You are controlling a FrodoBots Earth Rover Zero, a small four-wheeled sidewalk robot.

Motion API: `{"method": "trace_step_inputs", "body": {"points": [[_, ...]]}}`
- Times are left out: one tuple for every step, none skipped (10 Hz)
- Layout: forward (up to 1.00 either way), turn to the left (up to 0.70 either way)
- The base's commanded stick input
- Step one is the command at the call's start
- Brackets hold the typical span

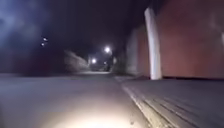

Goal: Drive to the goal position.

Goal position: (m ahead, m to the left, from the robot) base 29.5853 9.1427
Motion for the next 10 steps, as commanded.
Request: {"method": "trace_step_inputs", "body": {"points": [[0.70,-0.21],[0.70,-0.35],[0.70,-0.35],[0.70,-0.17],[0.70,0.00],[0.70,0.00],[0.70,0.00],[0.70,0.00],[0.70,0.00],[0.70,0.00]]}}
